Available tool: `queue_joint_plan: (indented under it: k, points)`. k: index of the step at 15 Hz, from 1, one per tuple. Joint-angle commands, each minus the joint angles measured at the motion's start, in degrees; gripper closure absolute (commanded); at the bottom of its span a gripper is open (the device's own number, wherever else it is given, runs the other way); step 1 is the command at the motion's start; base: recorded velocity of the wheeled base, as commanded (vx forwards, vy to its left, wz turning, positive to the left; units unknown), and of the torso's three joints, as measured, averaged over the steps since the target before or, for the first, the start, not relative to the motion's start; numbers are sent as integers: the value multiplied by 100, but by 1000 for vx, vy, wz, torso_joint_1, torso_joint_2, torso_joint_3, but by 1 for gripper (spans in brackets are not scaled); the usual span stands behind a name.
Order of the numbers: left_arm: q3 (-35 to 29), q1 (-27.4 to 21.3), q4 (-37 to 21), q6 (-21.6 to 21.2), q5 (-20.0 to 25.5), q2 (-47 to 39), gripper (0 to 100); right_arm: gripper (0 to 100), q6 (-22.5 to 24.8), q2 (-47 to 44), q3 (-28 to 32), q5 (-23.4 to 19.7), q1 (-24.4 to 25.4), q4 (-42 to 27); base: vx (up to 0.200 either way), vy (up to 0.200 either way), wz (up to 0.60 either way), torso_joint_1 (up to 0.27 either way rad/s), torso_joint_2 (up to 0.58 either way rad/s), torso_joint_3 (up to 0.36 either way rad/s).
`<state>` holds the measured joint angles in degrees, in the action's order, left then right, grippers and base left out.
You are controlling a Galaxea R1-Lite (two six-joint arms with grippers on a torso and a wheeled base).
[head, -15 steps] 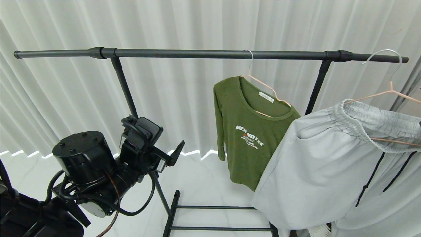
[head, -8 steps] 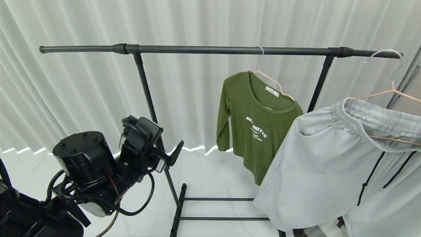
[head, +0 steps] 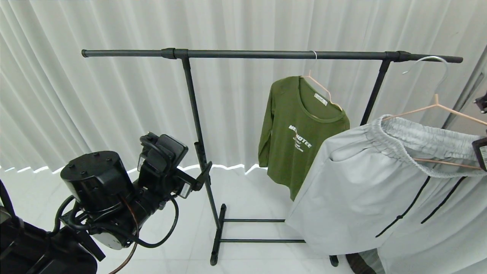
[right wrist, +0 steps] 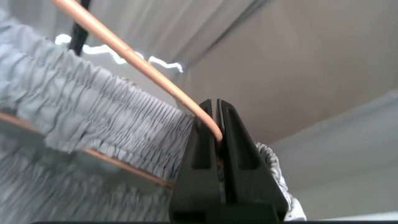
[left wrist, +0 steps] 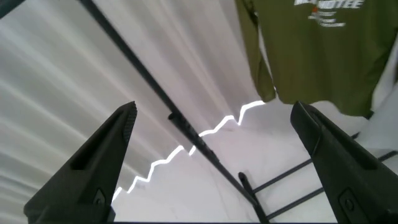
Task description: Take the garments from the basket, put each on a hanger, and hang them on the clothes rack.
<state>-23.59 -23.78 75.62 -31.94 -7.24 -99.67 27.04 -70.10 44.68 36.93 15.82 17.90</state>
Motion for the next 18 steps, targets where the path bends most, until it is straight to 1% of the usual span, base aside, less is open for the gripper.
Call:
queue_joint_plan:
  k: [1,4,7,11,18]
  points:
    - [3,67,85,-5,-5,-9,0,100,3,-189,67,-1,342,30,0,0,0,0,0,0]
    - [30,128,137,-5,-41,35,0,100,3,-479,331,8,747,39,0,0,0,0,0,0]
    - [30,155,137,47,-172,35,0,100,3,-786,647,16,975,47,0,0,0,0,0,0]
    - [30,164,137,56,-164,44,0,100,3,-953,885,16,993,47,200,0,0,0,-2,6]
    - [30,164,137,65,-155,35,0,100,3,-945,885,16,993,39,200,0,0,7,3,-2]
